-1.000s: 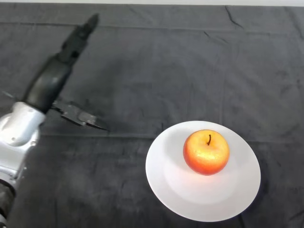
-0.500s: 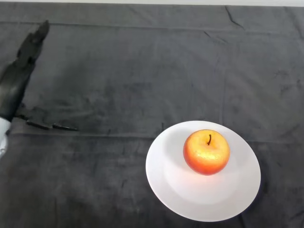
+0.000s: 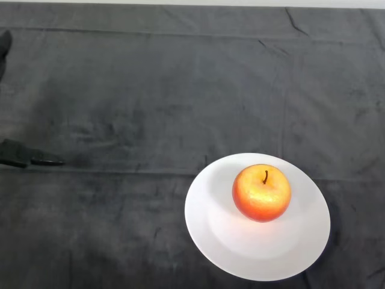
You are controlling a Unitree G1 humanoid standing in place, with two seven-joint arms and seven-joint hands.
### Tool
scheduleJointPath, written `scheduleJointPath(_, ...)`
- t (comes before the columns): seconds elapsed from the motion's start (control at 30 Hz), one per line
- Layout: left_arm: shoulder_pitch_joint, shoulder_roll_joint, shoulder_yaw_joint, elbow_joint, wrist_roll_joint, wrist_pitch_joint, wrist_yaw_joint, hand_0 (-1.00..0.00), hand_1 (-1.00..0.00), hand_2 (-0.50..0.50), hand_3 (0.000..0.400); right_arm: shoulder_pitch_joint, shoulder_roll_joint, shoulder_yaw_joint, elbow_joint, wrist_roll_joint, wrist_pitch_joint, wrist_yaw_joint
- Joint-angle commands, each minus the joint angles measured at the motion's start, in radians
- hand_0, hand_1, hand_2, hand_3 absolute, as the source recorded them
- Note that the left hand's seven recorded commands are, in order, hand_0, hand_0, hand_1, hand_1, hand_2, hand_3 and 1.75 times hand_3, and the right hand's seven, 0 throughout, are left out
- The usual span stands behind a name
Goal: Move the apple to the plate
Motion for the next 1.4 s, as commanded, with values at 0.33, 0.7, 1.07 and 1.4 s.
scheduleJointPath(0.33,0.065,0.119,0.101,0.073,-0.044,-0.009,0.031,0.0,0.0,0.0,0.0,0.028,-0.004,-0.0099,0.022,0.0051,-0.005,0.0038)
scheduleJointPath(0.7,0.127,0.158,0.169,0.102,-0.068,0.034,0.09,0.0,0.0,0.0,0.0,0.026,-0.004,-0.0093,0.026,0.0048,-0.007,0.003)
scheduleJointPath(1.07,0.161,0.163,0.228,0.111,-0.095,0.093,0.159,0.0,0.0,0.0,0.0,0.025,-0.004,-0.0089,0.028,0.0047,-0.009,0.0024)
scheduleJointPath(1.4,0.162,0.154,0.244,0.099,-0.091,0.134,0.201,0.0,0.0,0.0,0.0,0.024,-0.004,-0.0087,0.029,0.0048,-0.01,0.0021)
